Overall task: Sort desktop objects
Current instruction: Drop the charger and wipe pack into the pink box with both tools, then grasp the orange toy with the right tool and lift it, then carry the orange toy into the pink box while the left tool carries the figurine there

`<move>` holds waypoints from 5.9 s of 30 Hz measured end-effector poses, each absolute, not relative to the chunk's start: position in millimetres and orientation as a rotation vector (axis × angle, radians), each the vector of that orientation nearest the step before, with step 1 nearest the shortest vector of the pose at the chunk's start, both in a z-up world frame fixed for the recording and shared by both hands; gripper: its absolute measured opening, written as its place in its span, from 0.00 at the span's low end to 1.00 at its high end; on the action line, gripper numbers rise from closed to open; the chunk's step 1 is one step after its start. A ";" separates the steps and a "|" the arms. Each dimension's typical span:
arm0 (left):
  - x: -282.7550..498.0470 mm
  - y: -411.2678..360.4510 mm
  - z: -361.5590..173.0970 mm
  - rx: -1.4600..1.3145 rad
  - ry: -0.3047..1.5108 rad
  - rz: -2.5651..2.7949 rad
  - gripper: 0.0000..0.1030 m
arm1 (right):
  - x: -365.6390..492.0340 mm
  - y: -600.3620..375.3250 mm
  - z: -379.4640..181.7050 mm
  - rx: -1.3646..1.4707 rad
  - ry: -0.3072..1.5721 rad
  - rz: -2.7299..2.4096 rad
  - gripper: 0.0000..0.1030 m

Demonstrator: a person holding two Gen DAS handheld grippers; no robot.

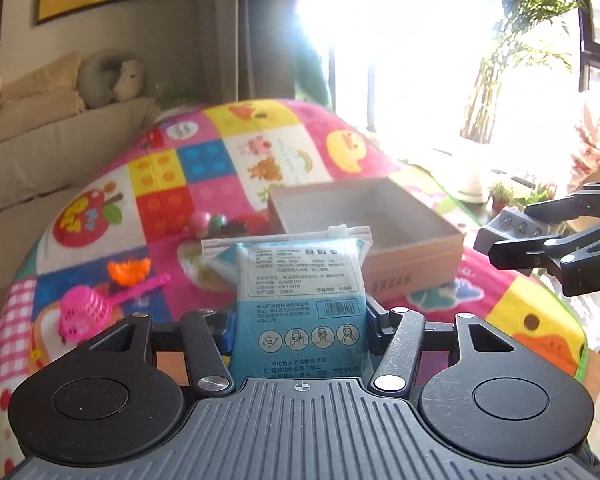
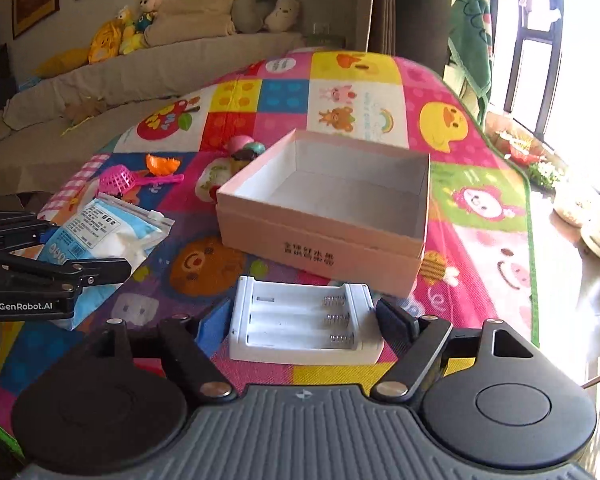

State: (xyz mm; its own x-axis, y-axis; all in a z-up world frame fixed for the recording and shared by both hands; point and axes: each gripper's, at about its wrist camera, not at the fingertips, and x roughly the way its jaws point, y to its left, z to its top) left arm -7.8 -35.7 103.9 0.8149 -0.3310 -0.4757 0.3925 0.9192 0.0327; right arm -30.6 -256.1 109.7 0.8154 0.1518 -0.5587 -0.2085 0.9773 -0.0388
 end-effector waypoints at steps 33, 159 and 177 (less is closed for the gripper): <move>39.5 62.0 21.6 -0.042 0.686 -0.017 0.96 | 131.4 -269.5 33.1 -0.028 0.702 0.041 0.72; 101.3 -79.1 144.7 0.106 0.339 -0.454 0.68 | 32.8 -288.8 161.8 -0.041 0.373 0.125 0.51; 69.7 -4.7 48.1 0.136 0.592 -0.196 0.94 | 170.1 -277.0 121.7 0.012 0.531 0.106 0.53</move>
State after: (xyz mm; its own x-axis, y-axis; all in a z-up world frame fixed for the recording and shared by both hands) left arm 69.7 -4.7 48.1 0.8118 -0.1440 -0.5659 0.2219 0.9725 0.0710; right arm 170.1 -277.0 121.7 0.8571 0.1043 -0.5045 -0.0979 0.9944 0.0394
